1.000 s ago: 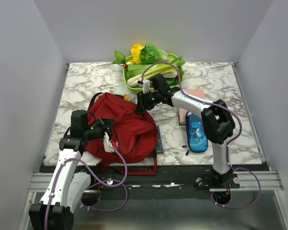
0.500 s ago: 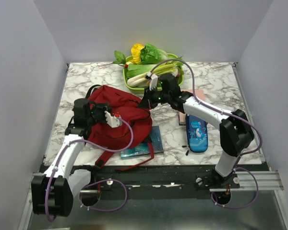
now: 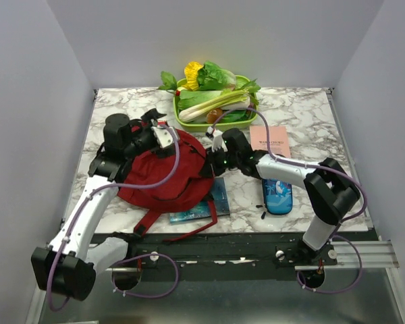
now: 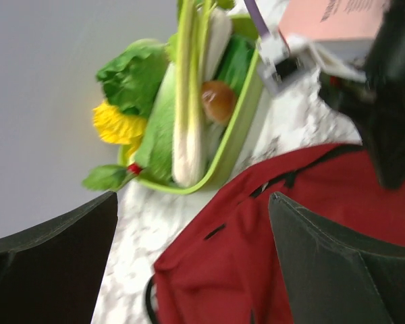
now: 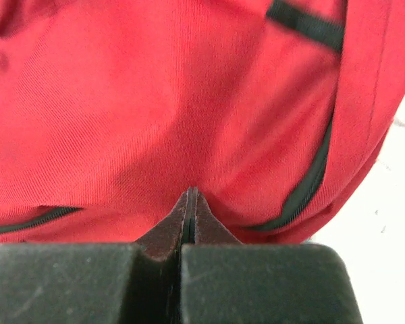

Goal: Pack the student bag
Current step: Unzip the student bag at the center of the board.

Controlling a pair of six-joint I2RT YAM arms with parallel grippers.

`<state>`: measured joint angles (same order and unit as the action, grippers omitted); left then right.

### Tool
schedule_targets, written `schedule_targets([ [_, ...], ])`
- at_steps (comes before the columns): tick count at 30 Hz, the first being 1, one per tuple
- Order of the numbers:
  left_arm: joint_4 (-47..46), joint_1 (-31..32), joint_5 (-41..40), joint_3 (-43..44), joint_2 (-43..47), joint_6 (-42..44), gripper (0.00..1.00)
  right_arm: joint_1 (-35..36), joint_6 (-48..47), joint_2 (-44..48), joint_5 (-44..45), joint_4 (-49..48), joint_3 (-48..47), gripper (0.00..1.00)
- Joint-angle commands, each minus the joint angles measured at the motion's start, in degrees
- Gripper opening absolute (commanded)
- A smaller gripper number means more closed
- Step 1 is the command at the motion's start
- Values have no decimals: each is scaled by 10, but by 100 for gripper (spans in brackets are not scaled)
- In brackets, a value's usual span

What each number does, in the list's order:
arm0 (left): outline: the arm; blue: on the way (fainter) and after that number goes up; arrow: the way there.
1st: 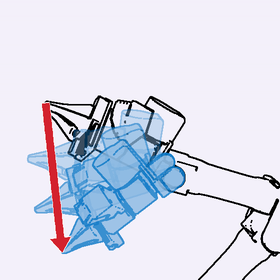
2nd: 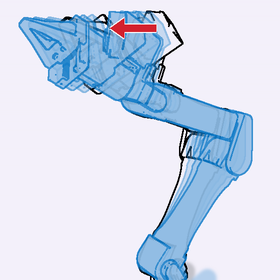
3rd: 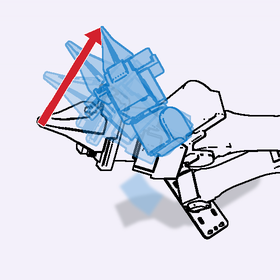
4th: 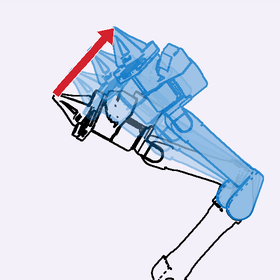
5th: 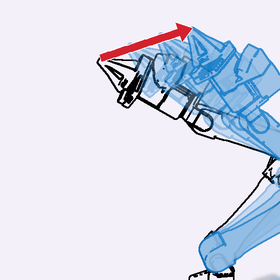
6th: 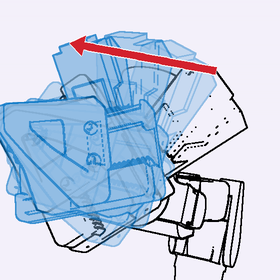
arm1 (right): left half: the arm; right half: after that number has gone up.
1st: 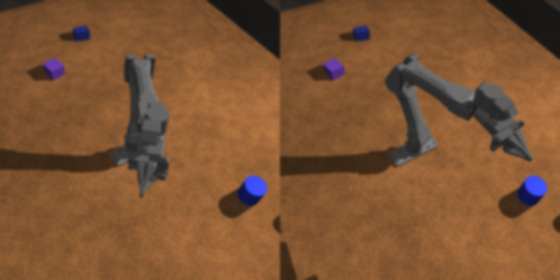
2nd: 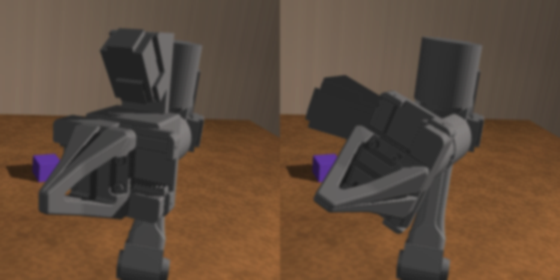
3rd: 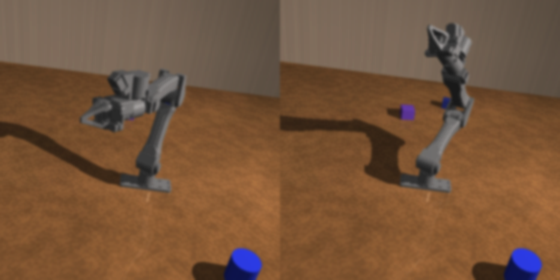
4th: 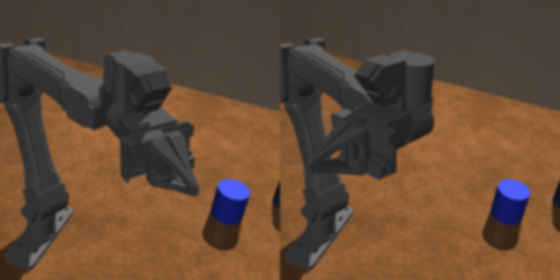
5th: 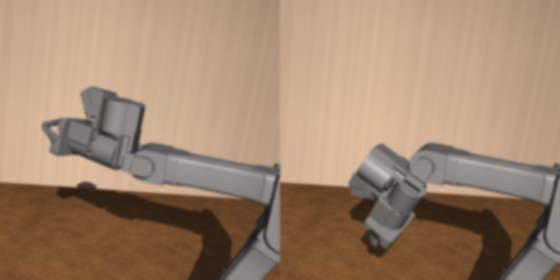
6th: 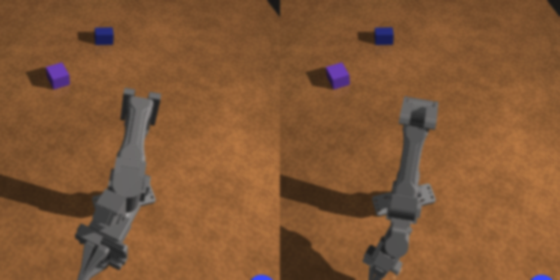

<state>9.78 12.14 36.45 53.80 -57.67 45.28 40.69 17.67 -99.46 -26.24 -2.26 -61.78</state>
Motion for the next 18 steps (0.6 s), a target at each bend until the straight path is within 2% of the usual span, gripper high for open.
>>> schedule_targets([
  [1, -1, 44, -1, 41, -90, -165, 99, 26, 30, 23, 14, -41, 70, 1],
  [4, -18, 67, 4, 68, -170, -179, 99, 32, 47, 29, 15, -67, 105, 1],
  [8, -14, 89, 3, 110, -267, -155, 99, 33, 53, 28, 24, -85, 128, 1],
  [15, 120, 91, 27, 139, -333, 7, 97, 33, 66, 15, 22, -107, 137, 1],
  [18, 125, 91, 10, 120, -336, 67, 96, 33, 75, 14, 12, -125, 144, 1],
])
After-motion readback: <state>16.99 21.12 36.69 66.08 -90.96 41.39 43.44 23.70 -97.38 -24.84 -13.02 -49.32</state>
